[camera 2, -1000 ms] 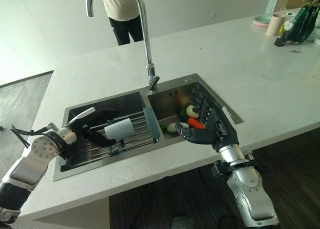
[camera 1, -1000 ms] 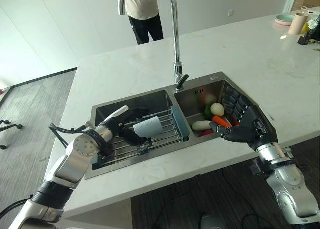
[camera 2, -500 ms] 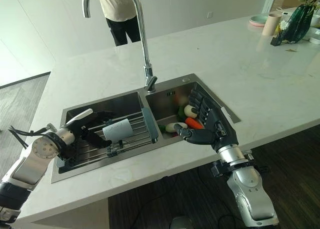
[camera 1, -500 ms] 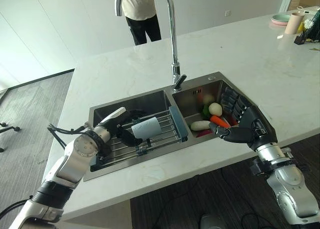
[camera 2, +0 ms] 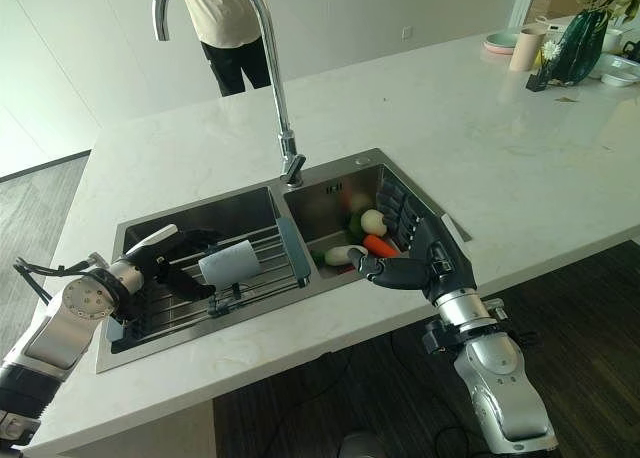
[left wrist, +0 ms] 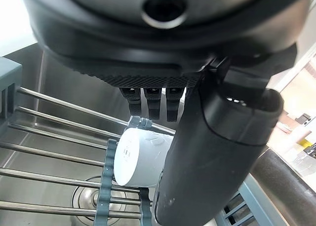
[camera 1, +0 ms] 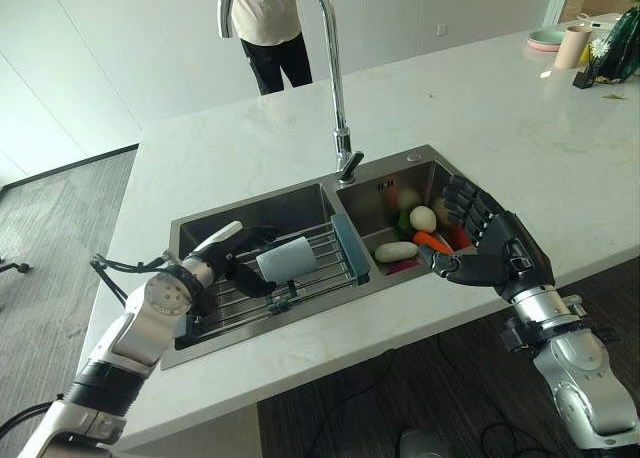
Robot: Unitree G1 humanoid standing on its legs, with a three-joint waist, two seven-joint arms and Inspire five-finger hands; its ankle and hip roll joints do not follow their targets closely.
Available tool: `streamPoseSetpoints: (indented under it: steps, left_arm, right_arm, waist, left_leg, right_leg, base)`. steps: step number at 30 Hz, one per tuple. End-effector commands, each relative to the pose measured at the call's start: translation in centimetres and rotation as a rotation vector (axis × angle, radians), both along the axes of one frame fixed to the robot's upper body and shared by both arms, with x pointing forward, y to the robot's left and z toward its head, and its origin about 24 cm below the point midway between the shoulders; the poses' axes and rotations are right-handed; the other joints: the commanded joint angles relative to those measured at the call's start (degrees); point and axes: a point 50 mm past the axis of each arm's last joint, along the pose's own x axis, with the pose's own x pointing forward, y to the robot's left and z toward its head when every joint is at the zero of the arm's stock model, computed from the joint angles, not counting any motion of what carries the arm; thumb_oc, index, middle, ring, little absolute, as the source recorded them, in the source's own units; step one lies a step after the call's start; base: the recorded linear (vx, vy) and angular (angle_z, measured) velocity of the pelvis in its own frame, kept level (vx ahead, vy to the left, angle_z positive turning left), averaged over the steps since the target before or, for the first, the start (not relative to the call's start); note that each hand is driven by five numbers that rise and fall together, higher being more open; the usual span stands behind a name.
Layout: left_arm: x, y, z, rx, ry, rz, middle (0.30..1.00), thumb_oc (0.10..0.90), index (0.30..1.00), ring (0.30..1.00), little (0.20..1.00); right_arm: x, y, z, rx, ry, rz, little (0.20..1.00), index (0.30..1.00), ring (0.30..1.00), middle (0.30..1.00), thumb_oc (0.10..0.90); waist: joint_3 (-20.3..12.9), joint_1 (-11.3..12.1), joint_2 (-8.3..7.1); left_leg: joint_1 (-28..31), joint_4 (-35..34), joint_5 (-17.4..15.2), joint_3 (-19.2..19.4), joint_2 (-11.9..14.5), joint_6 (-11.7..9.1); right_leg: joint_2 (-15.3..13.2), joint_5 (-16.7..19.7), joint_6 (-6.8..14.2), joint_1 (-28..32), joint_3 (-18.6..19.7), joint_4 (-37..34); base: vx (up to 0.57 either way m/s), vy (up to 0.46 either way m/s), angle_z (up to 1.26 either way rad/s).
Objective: Place the dishes in the dishwasher.
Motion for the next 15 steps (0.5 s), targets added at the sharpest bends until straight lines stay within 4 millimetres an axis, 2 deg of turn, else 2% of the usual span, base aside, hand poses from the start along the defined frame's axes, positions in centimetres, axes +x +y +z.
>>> streamPoseSetpoints:
  steps: [1,15]
  left_arm:
    - [2.3,-1.1,5.6,0.019,-0.262,-0.026,0.9,0.8,0.9,0.9,0.9]
    - [2.6,-0.3,4.3,-0.004,-0.235,0.028,0.9,0.8,0.9,0.9,0.9]
  right_arm:
    - [0.5,0.3,5.8,-0.042,-0.307,0.033,0.9,0.9,0.9,0.9,0.8]
    - [0.6,0.4,5.6,-0.052,-0.3,0.047,0.9,0.9,0.9,0.9,0.8]
  waist:
    - [-2.09,-0.95,-0.15]
    - [-2.3,-1.14,-0.4]
  left_leg:
    - [0.42,6.41,-13.37,-2.17,0.4,0.75]
    - [0.7,6.41,-13.4,-1.88,0.46,0.85]
  right_leg:
    - [-0.04,-7.23,4.31,4.51,-2.04,-2.61]
    - [0.16,-7.17,4.29,4.6,-1.83,-2.61]
  base:
    - [0.0,0.0,0.0]
    - [0.0,0.0,0.0]
